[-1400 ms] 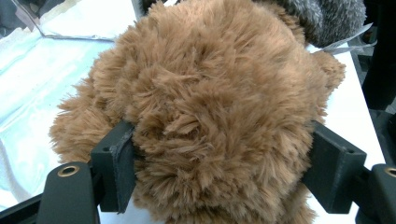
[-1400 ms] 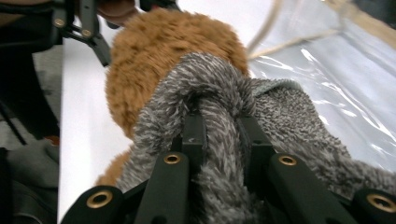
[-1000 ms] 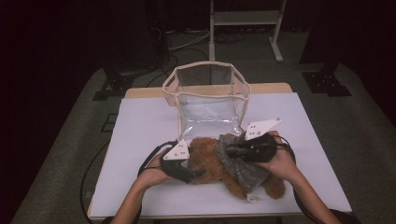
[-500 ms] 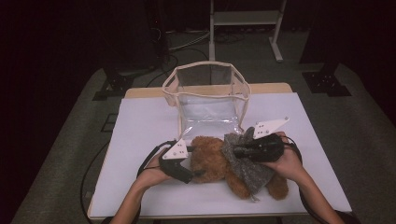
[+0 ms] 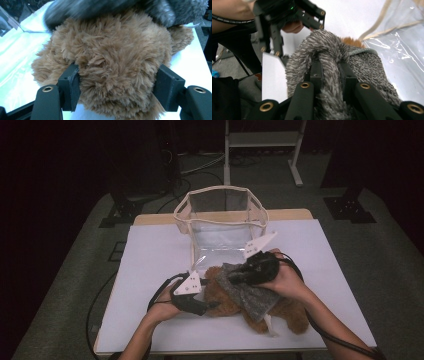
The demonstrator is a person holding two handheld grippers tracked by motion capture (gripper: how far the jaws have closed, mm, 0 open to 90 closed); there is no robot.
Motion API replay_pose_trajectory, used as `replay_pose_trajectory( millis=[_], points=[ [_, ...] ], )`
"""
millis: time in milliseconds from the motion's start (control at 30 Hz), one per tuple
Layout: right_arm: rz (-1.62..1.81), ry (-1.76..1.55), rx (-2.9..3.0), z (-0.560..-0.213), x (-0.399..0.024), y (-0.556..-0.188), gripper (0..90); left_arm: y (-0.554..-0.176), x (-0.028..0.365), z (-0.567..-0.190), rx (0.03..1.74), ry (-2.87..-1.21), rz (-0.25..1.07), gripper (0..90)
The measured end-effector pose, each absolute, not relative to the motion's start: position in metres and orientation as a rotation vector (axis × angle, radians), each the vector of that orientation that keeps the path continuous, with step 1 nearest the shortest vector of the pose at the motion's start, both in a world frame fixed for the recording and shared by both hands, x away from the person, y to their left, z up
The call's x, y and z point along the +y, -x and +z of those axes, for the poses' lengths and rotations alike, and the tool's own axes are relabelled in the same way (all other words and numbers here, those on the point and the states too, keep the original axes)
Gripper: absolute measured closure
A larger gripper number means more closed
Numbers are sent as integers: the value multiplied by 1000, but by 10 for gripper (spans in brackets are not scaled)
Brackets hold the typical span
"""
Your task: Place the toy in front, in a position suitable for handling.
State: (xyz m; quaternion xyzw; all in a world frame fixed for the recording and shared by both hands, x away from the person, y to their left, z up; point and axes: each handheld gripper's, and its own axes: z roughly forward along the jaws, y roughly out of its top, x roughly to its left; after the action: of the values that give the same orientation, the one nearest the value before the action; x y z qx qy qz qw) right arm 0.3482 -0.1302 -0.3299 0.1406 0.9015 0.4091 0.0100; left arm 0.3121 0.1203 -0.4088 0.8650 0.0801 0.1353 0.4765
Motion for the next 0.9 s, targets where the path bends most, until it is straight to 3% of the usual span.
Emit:
replay_pose_trajectory(
  millis=[433,900],
  points=[
    [1079,-571,2991,-353,-60,-417,761,-310,121,-408,174,-2134,337,328],
    [1127,-587,2900,-339,-119,-391,763,-314,124,-411,185,-2110,323,272]
  ],
)
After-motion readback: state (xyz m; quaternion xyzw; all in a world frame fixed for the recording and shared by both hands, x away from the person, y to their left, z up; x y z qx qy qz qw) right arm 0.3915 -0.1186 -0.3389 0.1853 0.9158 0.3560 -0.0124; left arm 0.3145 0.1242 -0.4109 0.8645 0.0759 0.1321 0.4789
